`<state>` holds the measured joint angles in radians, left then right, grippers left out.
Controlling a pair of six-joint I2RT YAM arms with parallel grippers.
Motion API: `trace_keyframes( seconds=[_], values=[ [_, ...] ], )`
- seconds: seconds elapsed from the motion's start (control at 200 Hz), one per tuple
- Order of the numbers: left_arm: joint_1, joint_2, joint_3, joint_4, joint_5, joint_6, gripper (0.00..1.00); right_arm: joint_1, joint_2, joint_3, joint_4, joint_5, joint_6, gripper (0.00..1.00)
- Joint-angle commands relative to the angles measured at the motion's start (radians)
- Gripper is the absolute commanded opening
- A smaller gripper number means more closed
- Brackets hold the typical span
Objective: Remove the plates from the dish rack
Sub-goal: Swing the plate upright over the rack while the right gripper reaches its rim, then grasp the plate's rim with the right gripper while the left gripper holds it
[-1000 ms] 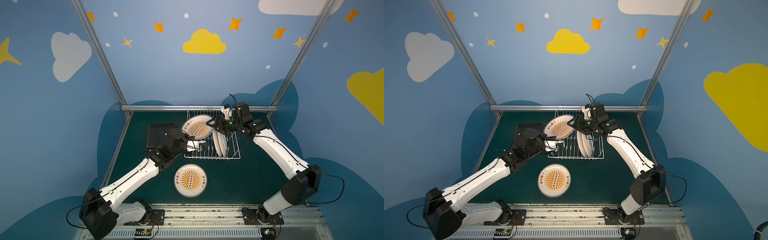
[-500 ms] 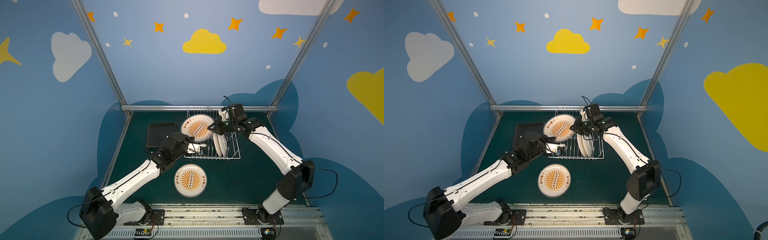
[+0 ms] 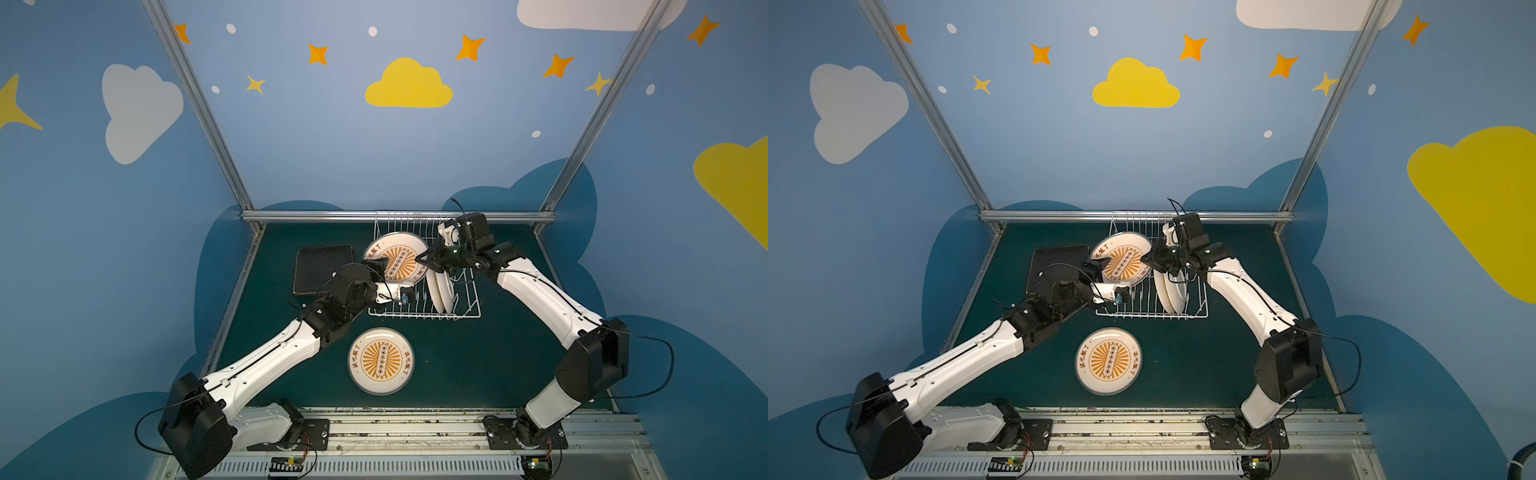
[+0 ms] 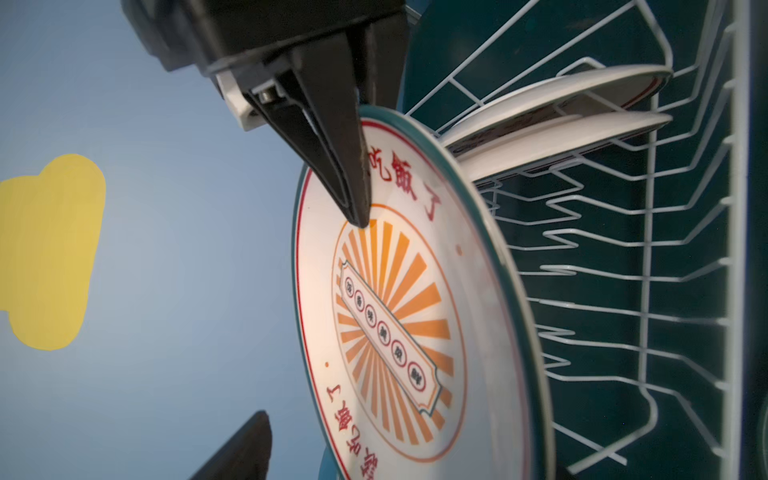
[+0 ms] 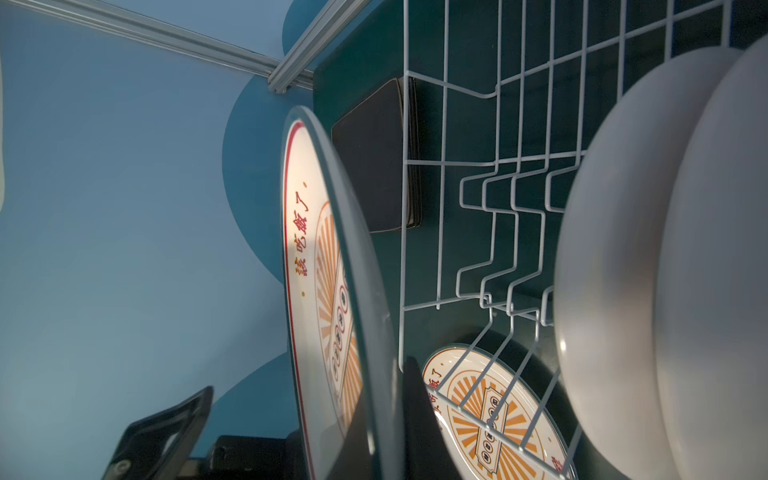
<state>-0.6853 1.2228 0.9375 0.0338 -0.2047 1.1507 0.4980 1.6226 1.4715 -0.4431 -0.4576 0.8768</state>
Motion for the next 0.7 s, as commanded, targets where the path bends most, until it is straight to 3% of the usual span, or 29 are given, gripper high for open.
trace_keyframes(
  seconds=[0.0,0.3,0.556,0.696],
  values=[
    [0.004,-0.041,-0.004,0.043,-0.013,-0.109,0.99,-0.030,-0.077,-0.020,0.139,-0.030,0.030,0.00],
    [0.013,-0.119,0.009,-0.028,-0.010,-0.468,0.99,-0.090,-0.132,-0.093,0.230,0.000,0.037,0.00],
    [0.104,-0.188,0.083,-0.115,0.043,-1.041,0.99,-0.122,-0.168,-0.142,0.264,-0.007,-0.023,0.00],
    [0.201,-0.191,0.114,-0.166,0.144,-1.347,0.99,-0.129,-0.179,-0.169,0.311,-0.029,-0.058,0.00]
  ],
)
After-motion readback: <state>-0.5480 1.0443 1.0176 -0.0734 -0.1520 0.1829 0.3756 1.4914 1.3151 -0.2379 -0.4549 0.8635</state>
